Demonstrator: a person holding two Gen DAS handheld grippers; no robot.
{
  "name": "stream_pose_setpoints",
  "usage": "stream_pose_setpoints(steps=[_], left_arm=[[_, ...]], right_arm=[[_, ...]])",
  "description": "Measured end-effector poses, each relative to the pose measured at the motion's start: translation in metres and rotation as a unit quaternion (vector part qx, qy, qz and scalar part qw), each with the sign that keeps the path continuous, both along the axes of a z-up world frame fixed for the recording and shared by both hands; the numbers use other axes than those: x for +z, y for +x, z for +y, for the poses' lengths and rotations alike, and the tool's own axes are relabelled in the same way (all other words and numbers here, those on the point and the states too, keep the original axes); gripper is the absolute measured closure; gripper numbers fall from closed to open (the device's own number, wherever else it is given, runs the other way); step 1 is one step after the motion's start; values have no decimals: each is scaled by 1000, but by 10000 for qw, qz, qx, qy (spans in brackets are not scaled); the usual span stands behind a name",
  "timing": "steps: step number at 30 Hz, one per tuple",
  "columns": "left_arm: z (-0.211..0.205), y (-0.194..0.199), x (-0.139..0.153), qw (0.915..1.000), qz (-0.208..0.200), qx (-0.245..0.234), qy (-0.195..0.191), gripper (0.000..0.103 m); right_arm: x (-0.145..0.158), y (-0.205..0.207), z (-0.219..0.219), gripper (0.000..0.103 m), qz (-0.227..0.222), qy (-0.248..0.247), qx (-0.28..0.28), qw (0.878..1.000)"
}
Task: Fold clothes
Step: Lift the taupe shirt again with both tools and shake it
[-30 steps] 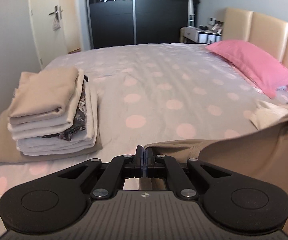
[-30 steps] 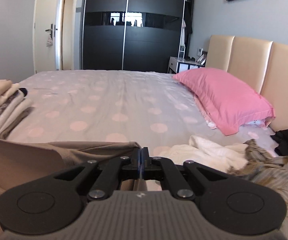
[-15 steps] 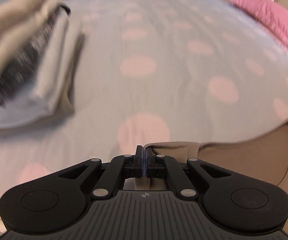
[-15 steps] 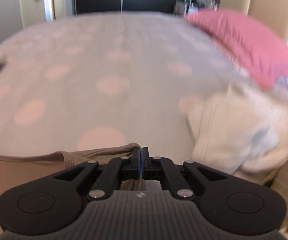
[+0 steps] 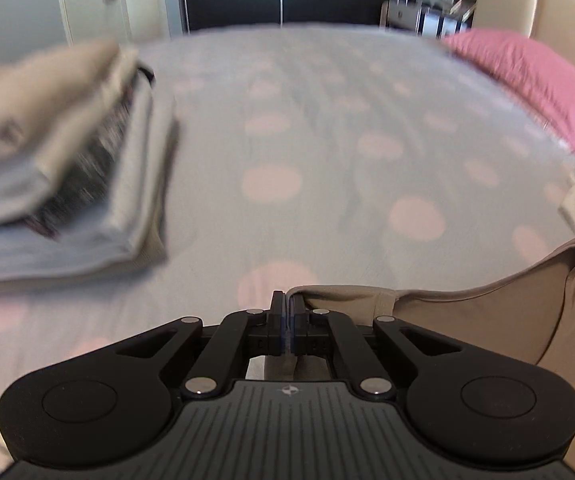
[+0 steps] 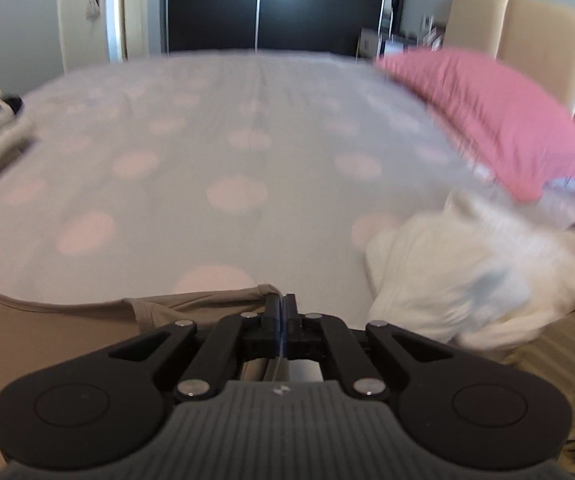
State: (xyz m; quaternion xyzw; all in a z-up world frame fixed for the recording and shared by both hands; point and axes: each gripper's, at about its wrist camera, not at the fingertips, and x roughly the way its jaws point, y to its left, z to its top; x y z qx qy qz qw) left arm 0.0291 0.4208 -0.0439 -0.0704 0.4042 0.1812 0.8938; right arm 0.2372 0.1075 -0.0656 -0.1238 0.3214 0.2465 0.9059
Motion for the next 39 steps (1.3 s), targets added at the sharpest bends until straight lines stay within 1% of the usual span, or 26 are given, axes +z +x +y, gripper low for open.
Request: stream_pose_setpoints(steps=[4, 5, 9, 14, 17, 21, 23, 25, 28, 33, 34, 36, 39], left_arm=[[-24, -32, 51, 9983, -416, -17, 396, 103], [-31, -45, 65, 9974, -550, -31, 465, 103], [-57, -95, 122, 9912, -1123, -60, 705, 103], [-86, -149, 183, 9819, -1701, -167, 822, 103], [-104, -178, 213, 9758, -1981, -268, 891, 103], [-124, -204, 238, 9666, -2279, -397, 1102, 103], [-131, -213, 249, 9622, -2424, -431, 1164, 103], [-136, -217, 259, 9595, -2491, -467, 1227, 103], [-139, -215, 266, 9581, -2508, -488, 1297, 103], [-137, -203, 276, 9550, -2563, -443, 1426, 103], [-135, -197, 276, 9566, -2501, -463, 1422, 103], [-131, -184, 275, 9601, -2366, -492, 1410, 103], [-120, -162, 261, 9652, -2131, -435, 1456, 103]], right_arm=[[59, -44, -24, 102, -526, 164, 187, 9983], [73, -56, -32, 102, -629, 225, 210, 9975], [129, -104, -68, 102, -979, 535, 266, 9934], [187, -165, -111, 102, -1392, 896, 293, 9858], [216, -199, -135, 102, -1630, 1071, 321, 9803], [245, -232, -158, 102, -1873, 1194, 335, 9745], [256, -242, -167, 102, -1924, 1276, 331, 9724], [267, -251, -174, 102, -1984, 1333, 344, 9704], [278, -256, -179, 102, -2056, 1396, 358, 9680], [288, -245, -169, 102, -2151, 1471, 347, 9648], [290, -242, -167, 102, -2164, 1482, 354, 9643], [287, -230, -158, 102, -2084, 1394, 380, 9673], [279, -210, -143, 102, -1984, 1243, 401, 9714]])
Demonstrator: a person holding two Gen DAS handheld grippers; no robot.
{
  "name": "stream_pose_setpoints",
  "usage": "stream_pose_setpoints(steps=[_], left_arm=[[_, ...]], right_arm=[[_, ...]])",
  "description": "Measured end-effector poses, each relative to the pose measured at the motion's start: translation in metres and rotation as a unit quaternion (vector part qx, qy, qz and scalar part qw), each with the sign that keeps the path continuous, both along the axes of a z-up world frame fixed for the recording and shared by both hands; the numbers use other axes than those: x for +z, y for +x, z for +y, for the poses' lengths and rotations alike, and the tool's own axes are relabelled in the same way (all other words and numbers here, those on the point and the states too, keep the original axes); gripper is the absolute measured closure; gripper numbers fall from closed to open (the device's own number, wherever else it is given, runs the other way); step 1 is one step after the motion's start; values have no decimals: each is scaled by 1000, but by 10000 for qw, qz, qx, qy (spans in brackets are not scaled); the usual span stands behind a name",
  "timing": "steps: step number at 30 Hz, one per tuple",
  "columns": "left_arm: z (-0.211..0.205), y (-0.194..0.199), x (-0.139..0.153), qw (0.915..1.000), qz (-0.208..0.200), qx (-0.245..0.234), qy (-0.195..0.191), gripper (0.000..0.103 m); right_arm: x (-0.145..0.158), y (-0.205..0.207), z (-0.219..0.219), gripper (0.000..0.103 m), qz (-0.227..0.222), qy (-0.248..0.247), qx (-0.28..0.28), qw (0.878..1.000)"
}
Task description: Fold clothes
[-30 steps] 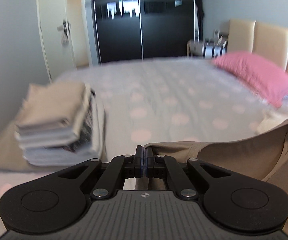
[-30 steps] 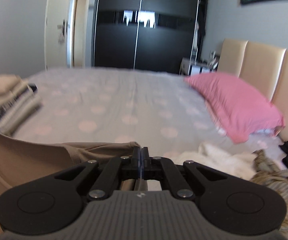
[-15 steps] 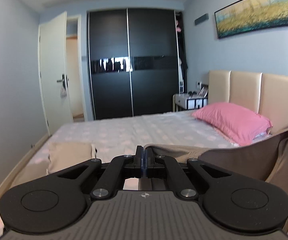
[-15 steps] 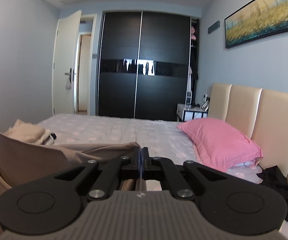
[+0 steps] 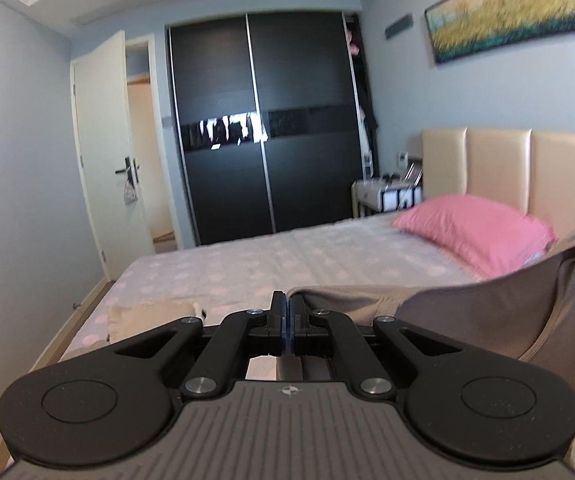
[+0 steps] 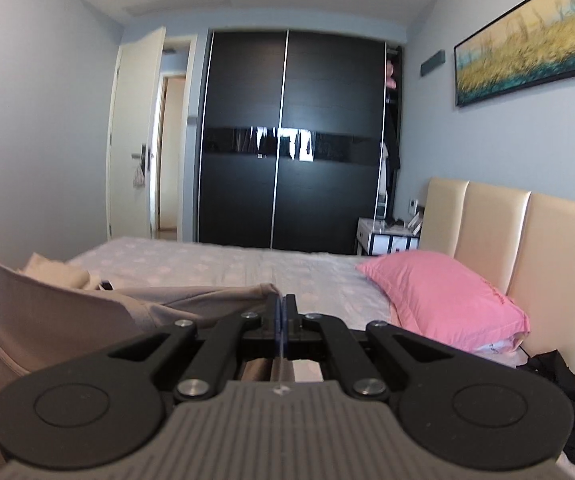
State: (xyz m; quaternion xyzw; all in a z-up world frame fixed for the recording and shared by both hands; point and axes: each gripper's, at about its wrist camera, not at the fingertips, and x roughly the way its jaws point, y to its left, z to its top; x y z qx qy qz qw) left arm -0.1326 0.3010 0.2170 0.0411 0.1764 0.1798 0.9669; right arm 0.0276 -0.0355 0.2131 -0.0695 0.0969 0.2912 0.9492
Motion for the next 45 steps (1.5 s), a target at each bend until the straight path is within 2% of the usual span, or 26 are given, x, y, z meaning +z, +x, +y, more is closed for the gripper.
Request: stream_pose_setpoints(steps=[7, 12, 17, 22, 26, 29, 32, 36, 37, 38, 41, 43, 45], left_arm=[[43, 82, -55, 9973, 663, 163, -272, 103], [73, 150, -113, 9911, 1240, 248, -413, 103], [111, 206, -187, 9797, 1853, 365, -675, 103], [139, 242, -264, 9650, 2390, 406, -1000, 103], [152, 259, -313, 9529, 2745, 413, -1221, 103], [156, 263, -338, 9459, 2943, 414, -1305, 103], [157, 265, -352, 9416, 3043, 419, -1379, 103], [156, 262, -347, 9427, 3022, 485, -1327, 98], [156, 262, -344, 9425, 3038, 529, -1291, 89], [155, 261, -341, 9422, 3052, 572, -1256, 79], [157, 247, -324, 9420, 2979, 563, -1437, 67], [157, 233, -307, 9432, 2901, 620, -1496, 59], [153, 213, -290, 9444, 2871, 626, -1475, 57]], right_arm=[[-50, 76, 48, 102, 407, -403, -160, 9982], [-107, 145, 94, 102, 858, -706, -302, 9933], [-178, 215, 136, 102, 1418, -959, -394, 9844], [-250, 268, 176, 102, 1941, -1338, -364, 9711], [-300, 290, 193, 102, 2319, -1595, -330, 9590], [-327, 300, 199, 102, 2537, -1710, -329, 9515], [-344, 304, 201, 101, 2707, -1781, -314, 9455], [-349, 305, 201, 98, 2729, -1840, -211, 9441], [-348, 306, 200, 96, 2784, -1861, -182, 9421], [-346, 309, 201, 88, 2886, -1914, -150, 9380], [-329, 311, 196, 65, 2974, -1928, -112, 9350], [-312, 307, 189, 63, 2961, -1889, 24, 9363], [-294, 296, 177, 62, 2894, -1964, 175, 9367]])
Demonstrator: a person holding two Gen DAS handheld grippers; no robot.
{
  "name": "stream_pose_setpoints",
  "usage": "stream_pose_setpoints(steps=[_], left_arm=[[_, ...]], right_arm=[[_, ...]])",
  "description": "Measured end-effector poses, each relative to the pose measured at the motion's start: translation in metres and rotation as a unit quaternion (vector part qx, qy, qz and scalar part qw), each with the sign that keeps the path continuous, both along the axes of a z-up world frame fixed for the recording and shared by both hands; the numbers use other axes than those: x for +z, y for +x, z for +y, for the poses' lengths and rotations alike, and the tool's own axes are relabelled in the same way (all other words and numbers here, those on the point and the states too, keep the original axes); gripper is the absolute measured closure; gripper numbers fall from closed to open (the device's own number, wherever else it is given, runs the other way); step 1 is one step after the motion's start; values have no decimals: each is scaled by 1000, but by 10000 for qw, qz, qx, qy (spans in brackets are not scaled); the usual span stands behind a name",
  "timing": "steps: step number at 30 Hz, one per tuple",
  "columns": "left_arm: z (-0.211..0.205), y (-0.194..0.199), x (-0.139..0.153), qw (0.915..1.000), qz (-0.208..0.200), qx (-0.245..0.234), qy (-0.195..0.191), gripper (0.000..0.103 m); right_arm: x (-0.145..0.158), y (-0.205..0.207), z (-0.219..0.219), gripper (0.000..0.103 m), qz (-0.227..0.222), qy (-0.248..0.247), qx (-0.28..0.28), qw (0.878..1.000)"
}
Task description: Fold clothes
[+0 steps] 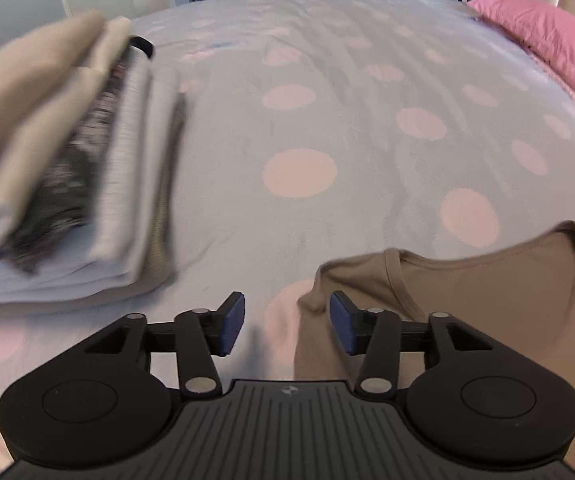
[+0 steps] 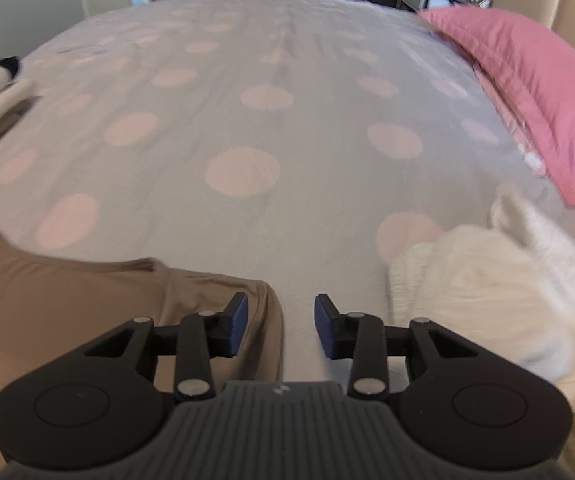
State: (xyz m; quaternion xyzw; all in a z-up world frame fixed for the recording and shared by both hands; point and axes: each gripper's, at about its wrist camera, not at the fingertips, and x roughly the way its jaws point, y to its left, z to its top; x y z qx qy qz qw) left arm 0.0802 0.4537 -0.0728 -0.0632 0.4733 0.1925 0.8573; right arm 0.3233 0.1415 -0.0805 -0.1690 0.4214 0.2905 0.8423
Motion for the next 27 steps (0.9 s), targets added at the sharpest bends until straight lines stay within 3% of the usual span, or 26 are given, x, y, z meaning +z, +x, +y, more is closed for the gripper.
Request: stream_pose_setpoints(steps=[6, 13, 16, 20, 23, 24, 27], left_arm=[[-25, -54, 44, 9997, -90, -168, 166, 57], [-66, -123, 71, 9975, -647, -216, -188, 46], [-81, -143, 77, 9965, -743, -286, -269, 44], [-98, -169, 76, 9954, -878, -68, -374, 33], [-107, -186, 69, 9932, -950, 67, -668, 33], [-109, -191, 65, 9921, -971, 166, -772, 33], [-112, -200, 52, 9911, -935, 406, -856, 34]], right_arm=[[49, -55, -49, 62, 144, -85, 625, 9979], [70, -132, -107, 65, 211, 25, 879, 9959], [68, -164, -128, 63, 7, 214, 872, 9960], [53, -200, -144, 61, -80, 264, 749, 9968], [38, -217, -146, 66, 88, 232, 509, 9984], [32, -221, -148, 74, 204, 276, 388, 9987], [13, -233, -152, 84, 395, 216, 193, 9988]])
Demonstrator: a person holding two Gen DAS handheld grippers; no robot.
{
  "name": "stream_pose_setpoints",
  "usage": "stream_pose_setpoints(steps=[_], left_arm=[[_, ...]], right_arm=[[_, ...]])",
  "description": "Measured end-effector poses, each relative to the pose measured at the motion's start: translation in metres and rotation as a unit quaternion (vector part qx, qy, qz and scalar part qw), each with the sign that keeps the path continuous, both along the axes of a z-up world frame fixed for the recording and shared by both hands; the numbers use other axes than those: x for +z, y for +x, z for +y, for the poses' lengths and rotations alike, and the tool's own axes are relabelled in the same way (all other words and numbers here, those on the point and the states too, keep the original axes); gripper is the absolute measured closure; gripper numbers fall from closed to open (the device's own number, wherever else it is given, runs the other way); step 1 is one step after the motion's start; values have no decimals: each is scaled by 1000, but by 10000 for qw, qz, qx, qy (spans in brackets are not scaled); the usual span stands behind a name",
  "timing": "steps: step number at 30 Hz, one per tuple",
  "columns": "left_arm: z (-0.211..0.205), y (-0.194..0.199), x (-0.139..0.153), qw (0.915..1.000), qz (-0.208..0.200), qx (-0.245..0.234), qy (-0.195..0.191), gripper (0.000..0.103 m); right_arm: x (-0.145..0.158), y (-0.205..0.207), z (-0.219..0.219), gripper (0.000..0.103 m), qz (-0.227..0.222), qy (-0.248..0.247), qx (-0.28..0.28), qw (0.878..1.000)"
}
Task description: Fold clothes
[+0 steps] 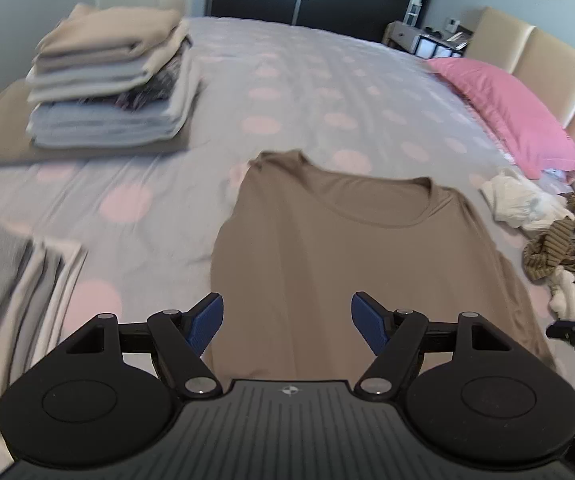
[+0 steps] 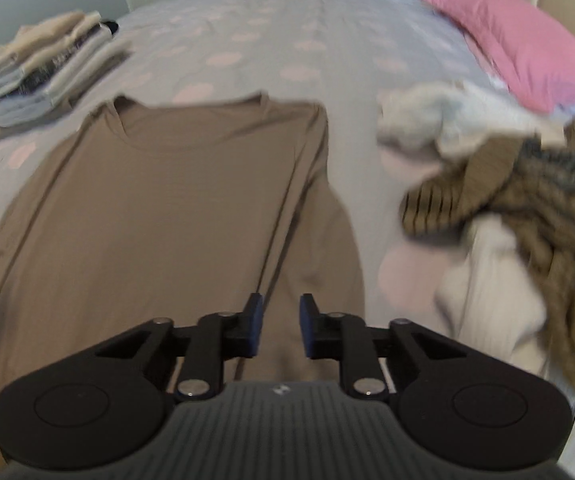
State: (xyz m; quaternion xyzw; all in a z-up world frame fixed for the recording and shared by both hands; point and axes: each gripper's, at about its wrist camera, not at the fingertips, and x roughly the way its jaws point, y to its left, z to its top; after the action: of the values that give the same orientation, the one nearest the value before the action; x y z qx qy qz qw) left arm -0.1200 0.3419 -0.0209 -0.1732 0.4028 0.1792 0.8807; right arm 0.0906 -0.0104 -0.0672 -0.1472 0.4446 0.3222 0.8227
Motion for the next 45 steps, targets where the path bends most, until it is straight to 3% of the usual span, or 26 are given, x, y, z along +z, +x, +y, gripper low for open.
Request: stream_pose_setpoints(steps=[3, 12, 16, 22, 25, 30, 32, 36, 41, 45], left_arm=[[-2, -3, -11, 9999, 146, 26, 9, 38], [-8, -3, -20, 9995, 266, -63, 163, 39], [-9, -2, -23, 9995, 293, -83, 111, 39], [-7, 0, -27, 9993, 358, -59, 38, 39], [-8, 2, -30, 9992, 403, -71, 22, 39], [-10, 3, -31, 9990, 441, -95, 76, 39], [-10, 3, -30, 9989, 442, -89, 97, 39], [-10, 2, -29, 9991, 406, -45, 74, 39], [-7, 2, -28, 9992, 392, 13, -2, 39], [-2, 3, -28, 9993, 364, 47, -86, 39]], right_arm=[[-14, -9, -4, 86, -47, -202, 88, 9997], [-45, -22, 2, 84, 488, -241, 463, 9974], [-45, -23, 4, 77, 627, -47, 481, 9969], [-36, -23, 3, 77, 755, 156, 366, 9964], [-41, -22, 7, 78, 781, 23, 396, 9962], [-51, -20, 10, 90, 810, -188, 389, 9958], [-53, -18, 9, 103, 800, -232, 335, 9960], [-39, -12, -1, 103, 671, -122, 65, 9976], [1, 3, -27, 103, 361, 182, -556, 9976], [22, 16, -40, 103, 310, 462, -638, 9964]])
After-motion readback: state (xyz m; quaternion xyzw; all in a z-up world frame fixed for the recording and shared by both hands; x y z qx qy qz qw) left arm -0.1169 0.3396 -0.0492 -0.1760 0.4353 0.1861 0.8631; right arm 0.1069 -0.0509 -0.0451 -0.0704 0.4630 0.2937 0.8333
